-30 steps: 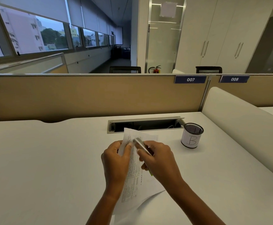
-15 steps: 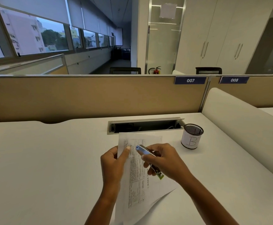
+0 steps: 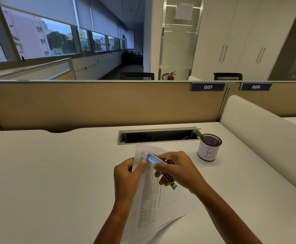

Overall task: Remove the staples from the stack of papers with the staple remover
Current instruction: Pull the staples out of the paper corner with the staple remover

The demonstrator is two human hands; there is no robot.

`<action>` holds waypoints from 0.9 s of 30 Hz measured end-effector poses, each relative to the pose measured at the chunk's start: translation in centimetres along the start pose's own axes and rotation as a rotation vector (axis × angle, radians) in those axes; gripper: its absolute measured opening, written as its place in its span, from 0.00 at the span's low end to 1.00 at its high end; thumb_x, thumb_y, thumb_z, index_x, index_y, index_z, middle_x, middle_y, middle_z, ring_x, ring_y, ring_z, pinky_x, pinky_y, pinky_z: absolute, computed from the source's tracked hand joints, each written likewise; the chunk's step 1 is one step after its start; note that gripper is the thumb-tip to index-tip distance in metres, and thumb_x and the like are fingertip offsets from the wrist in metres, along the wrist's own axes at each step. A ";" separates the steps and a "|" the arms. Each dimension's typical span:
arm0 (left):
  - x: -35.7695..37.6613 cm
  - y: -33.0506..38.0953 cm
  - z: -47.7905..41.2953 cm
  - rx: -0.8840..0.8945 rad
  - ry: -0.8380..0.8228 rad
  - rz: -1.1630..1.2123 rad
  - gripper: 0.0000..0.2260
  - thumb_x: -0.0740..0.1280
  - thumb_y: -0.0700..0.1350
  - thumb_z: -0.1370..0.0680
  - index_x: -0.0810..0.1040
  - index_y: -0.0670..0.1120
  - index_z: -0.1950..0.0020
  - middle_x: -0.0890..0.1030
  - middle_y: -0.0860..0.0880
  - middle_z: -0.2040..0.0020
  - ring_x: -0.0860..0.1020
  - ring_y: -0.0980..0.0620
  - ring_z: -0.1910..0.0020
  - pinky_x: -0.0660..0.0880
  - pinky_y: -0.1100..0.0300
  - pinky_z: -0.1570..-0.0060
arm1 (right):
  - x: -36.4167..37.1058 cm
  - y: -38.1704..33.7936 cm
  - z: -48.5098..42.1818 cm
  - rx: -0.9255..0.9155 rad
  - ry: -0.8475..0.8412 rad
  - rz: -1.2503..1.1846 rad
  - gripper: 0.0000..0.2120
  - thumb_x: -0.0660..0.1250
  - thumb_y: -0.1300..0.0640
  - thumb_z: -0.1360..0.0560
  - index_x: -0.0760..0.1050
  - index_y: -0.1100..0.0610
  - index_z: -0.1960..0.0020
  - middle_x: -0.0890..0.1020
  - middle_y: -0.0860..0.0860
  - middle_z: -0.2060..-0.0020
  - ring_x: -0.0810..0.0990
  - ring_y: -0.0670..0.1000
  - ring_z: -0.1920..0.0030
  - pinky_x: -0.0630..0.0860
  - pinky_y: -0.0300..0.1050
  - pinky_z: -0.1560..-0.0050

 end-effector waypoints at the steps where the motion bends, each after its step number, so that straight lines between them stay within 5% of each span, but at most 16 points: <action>1: 0.2 0.0 0.1 0.000 -0.014 -0.001 0.07 0.67 0.46 0.28 0.76 0.56 0.65 0.80 0.54 0.68 0.79 0.52 0.69 0.73 0.67 0.74 | -0.2 -0.1 0.0 -0.004 0.009 0.007 0.11 0.65 0.57 0.27 0.77 0.60 0.46 0.80 0.48 0.69 0.79 0.45 0.74 0.78 0.35 0.70; 6: 0.3 -0.3 0.4 -0.031 -0.025 0.033 0.06 0.67 0.45 0.28 0.76 0.55 0.64 0.80 0.54 0.67 0.80 0.52 0.69 0.74 0.70 0.76 | -1.2 -0.2 0.0 -0.006 0.009 0.008 0.12 0.65 0.57 0.27 0.76 0.60 0.45 0.80 0.48 0.68 0.79 0.45 0.74 0.77 0.34 0.71; 14: 0.6 -0.2 0.4 -0.054 -0.034 0.081 0.06 0.66 0.45 0.27 0.77 0.54 0.63 0.81 0.51 0.65 0.81 0.45 0.66 0.78 0.56 0.66 | -0.4 0.3 0.6 0.003 -0.039 0.041 0.10 0.67 0.57 0.28 0.78 0.59 0.48 0.81 0.48 0.69 0.79 0.44 0.75 0.77 0.34 0.71; 27: 0.3 0.2 0.3 -0.026 -0.039 0.028 0.05 0.66 0.45 0.28 0.76 0.53 0.63 0.80 0.51 0.64 0.80 0.49 0.68 0.76 0.62 0.71 | -0.5 0.1 0.5 -0.007 -0.060 -0.074 0.06 0.67 0.61 0.28 0.79 0.59 0.52 0.81 0.49 0.70 0.79 0.45 0.76 0.77 0.34 0.72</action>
Point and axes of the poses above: each hand's wrist, its own z-axis away from the middle knuckle, its own x-axis out of the palm, y = z × x, the point moved 10 cm from there along -z, towards the middle knuckle
